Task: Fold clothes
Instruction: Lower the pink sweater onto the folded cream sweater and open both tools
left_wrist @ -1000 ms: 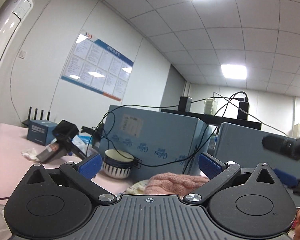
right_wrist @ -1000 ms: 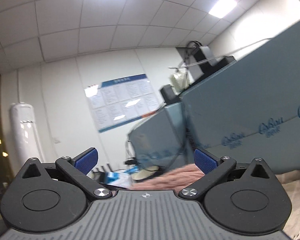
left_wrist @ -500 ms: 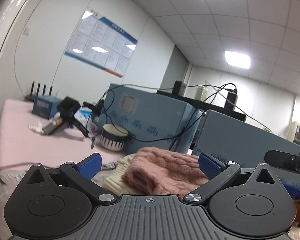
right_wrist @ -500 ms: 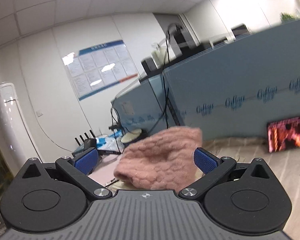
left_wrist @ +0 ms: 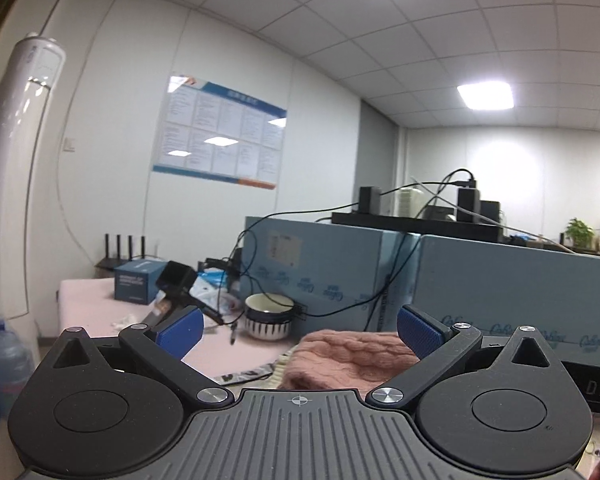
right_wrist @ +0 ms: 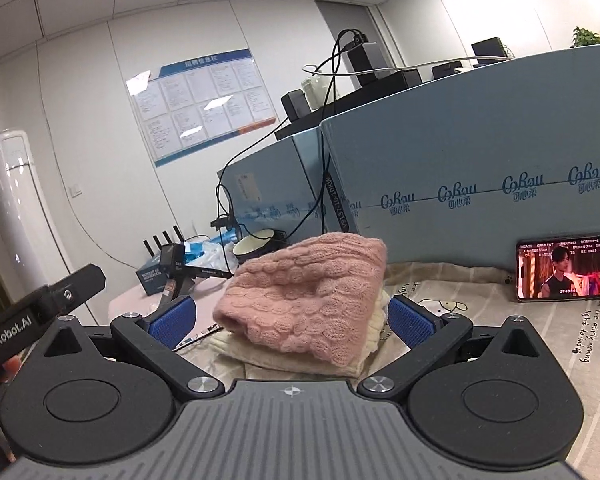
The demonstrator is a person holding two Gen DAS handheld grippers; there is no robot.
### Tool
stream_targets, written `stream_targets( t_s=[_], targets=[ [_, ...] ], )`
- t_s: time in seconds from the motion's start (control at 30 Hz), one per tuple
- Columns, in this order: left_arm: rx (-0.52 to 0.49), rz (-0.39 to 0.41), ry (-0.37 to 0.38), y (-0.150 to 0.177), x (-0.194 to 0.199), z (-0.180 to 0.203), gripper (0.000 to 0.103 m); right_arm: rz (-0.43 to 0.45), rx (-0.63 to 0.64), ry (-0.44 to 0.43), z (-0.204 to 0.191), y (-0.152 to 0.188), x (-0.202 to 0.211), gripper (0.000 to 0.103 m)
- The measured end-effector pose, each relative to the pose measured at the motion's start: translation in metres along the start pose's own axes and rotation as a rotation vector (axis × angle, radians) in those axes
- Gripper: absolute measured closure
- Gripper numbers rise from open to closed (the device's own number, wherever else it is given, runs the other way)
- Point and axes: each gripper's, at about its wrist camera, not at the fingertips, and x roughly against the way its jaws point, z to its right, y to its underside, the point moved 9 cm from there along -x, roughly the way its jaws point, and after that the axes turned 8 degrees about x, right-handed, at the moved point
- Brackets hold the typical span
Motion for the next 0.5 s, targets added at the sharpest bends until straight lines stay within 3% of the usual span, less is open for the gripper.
stream_targets(
  t_s=[0.13,0.4,0.5],
  targets=[
    [0.019,-0.042,-0.035,0.013,-0.014,-0.005,0.0,0.006,-0.015,0.016,0.007,0.001,-0.003,0.0],
    [0.112,-0.225,-0.028,0.058,-0.049,-0.008,0.0,0.011,-0.025,0.091,0.031,0.012,-0.019,0.0],
    [0.117,-0.252,-0.034,0.071,-0.058,-0.006,0.0,0.007,-0.011,0.1,0.034,0.019,-0.027,0.0]
  ],
)
